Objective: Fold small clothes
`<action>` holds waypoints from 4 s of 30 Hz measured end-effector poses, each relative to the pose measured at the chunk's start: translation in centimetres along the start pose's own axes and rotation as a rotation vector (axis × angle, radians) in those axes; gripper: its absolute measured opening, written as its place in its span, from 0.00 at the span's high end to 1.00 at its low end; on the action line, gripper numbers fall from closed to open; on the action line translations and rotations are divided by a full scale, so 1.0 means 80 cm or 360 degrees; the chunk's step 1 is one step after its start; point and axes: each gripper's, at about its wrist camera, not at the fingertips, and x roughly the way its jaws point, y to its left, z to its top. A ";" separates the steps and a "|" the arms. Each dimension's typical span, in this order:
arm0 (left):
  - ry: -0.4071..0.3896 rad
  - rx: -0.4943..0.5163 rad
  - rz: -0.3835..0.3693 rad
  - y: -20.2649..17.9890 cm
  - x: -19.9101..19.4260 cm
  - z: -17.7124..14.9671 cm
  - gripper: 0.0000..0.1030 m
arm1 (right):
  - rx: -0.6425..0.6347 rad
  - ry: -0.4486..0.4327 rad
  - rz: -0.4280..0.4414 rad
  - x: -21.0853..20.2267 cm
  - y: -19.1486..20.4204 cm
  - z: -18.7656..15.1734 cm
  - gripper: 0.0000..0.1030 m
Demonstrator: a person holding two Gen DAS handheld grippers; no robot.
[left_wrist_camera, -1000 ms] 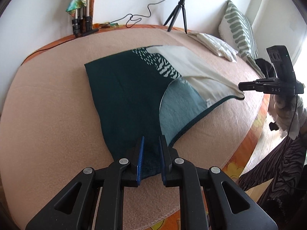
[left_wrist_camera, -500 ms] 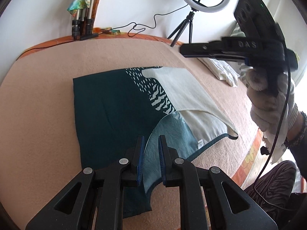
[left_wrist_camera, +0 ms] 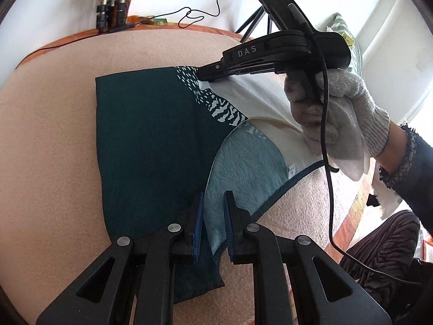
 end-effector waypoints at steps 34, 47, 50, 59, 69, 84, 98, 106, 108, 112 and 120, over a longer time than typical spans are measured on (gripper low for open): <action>-0.0156 -0.0985 -0.0317 0.098 -0.055 -0.054 0.42 | 0.0570 -0.0205 0.0377 -0.101 -0.195 -0.065 0.51; -0.0140 -0.0834 -0.0385 0.072 -0.029 -0.023 0.45 | 0.0462 -0.0199 0.0596 -0.050 -0.181 -0.057 0.51; -0.0116 -0.0792 -0.0372 0.066 -0.018 -0.016 0.64 | 0.0409 -0.0176 0.0638 -0.046 -0.168 -0.055 0.53; -0.0119 -0.0715 -0.0259 0.054 -0.010 -0.006 0.94 | 0.0248 -0.0099 0.0447 -0.039 -0.123 -0.048 0.93; -0.0252 -0.0598 -0.0217 0.042 -0.032 0.001 0.95 | 0.0177 -0.0215 0.0296 -0.094 -0.103 -0.035 0.95; -0.0352 -0.0296 -0.0318 -0.030 -0.028 0.083 0.95 | 0.0135 -0.0404 0.0140 -0.205 -0.137 -0.026 0.95; -0.0399 0.0003 -0.0457 -0.142 0.034 0.188 0.95 | 0.0154 -0.0564 -0.0156 -0.325 -0.242 -0.017 0.95; -0.0445 0.0149 -0.0515 -0.220 0.090 0.248 0.95 | 0.0167 -0.0604 -0.0349 -0.379 -0.323 0.000 0.95; -0.0455 0.0192 -0.0531 -0.239 0.102 0.260 0.95 | 0.0166 -0.0612 -0.0389 -0.389 -0.345 0.004 0.95; -0.0479 0.0249 -0.0542 -0.275 0.127 0.280 0.95 | 0.0169 -0.0618 -0.0445 -0.400 -0.390 0.011 0.95; -0.0452 0.0326 -0.0539 -0.317 0.186 0.294 0.95 | 0.0169 -0.0568 -0.0492 -0.377 -0.460 0.028 0.95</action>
